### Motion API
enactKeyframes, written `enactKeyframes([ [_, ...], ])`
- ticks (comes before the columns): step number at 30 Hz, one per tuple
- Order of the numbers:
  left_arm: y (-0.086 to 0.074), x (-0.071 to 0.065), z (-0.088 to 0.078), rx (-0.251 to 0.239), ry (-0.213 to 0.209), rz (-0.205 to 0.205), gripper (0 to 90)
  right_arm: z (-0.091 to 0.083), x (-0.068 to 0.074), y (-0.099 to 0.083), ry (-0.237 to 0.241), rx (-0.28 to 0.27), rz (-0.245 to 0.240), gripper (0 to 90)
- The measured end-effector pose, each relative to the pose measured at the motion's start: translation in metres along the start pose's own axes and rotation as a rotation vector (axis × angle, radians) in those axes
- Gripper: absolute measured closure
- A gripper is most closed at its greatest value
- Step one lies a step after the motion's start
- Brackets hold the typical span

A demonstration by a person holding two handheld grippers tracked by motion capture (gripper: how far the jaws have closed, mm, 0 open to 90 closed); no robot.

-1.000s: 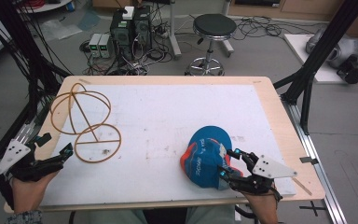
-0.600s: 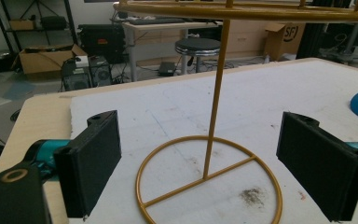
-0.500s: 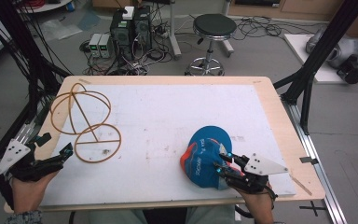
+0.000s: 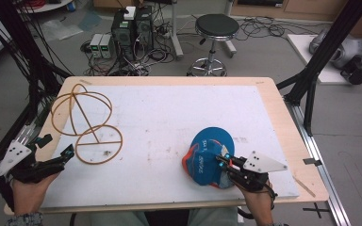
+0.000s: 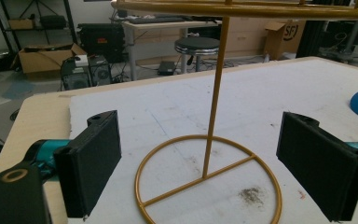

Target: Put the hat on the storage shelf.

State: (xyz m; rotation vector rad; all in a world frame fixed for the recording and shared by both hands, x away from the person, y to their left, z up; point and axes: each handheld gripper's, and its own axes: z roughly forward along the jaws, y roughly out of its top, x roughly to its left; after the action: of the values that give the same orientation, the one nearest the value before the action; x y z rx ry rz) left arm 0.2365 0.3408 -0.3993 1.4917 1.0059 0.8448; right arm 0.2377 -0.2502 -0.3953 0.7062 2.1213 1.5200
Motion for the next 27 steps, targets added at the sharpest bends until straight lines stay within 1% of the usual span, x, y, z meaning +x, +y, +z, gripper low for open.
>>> enactKeyframes([
  [3, 0.000, 0.001, -0.001, -0.001, 0.001, -0.002, 13.9, -0.001, -0.001, 0.003, -0.012, -0.014, 0.002, 87.7],
  [5, 0.000, 0.001, -0.001, -0.004, 0.002, -0.006, 13.9, -0.002, -0.001, 0.005, -0.014, -0.025, 0.016, 87.9],
  [7, 0.000, 0.002, -0.002, -0.003, 0.003, -0.004, 13.9, -0.002, -0.003, 0.009, -0.012, -0.043, 0.052, 88.0],
  [9, 0.001, 0.002, -0.002, -0.006, 0.005, -0.006, 13.9, -0.001, -0.006, 0.014, -0.012, -0.064, 0.076, 88.1],
  [10, 0.001, 0.002, -0.002, -0.005, 0.004, -0.006, 13.9, 0.000, -0.007, 0.017, -0.010, -0.074, 0.086, 88.1],
  [11, 0.001, 0.002, -0.002, -0.007, 0.005, -0.006, 13.9, 0.003, -0.009, 0.024, -0.003, -0.091, 0.109, 88.1],
  [12, 0.001, 0.003, -0.003, -0.006, 0.006, -0.005, 13.9, 0.003, -0.009, 0.024, -0.003, -0.091, 0.109, 88.1],
  [14, 0.001, 0.003, -0.003, -0.008, 0.006, -0.009, 13.9, 0.007, -0.011, 0.032, 0.003, -0.098, 0.116, 88.1],
  [15, 0.001, 0.004, -0.004, -0.007, 0.008, -0.006, 13.9, 0.009, -0.011, 0.036, 0.004, -0.097, 0.106, 88.1],
  [18, 0.001, 0.005, -0.005, -0.010, 0.011, -0.008, 13.9, 0.016, -0.012, 0.047, 0.006, -0.099, 0.097, 88.2],
  [22, 0.002, 0.006, -0.006, -0.015, 0.014, -0.011, 13.9, 0.025, -0.015, 0.059, 0.001, -0.103, 0.108, 88.2],
  [25, 0.002, 0.006, -0.006, -0.017, 0.014, -0.012, 13.9, 0.029, -0.019, 0.068, -0.001, -0.127, 0.105, 88.3],
  [27, 0.002, 0.007, -0.007, -0.018, 0.014, -0.011, 13.9, 0.032, -0.022, 0.073, -0.004, -0.142, 0.117, 88.3],
])
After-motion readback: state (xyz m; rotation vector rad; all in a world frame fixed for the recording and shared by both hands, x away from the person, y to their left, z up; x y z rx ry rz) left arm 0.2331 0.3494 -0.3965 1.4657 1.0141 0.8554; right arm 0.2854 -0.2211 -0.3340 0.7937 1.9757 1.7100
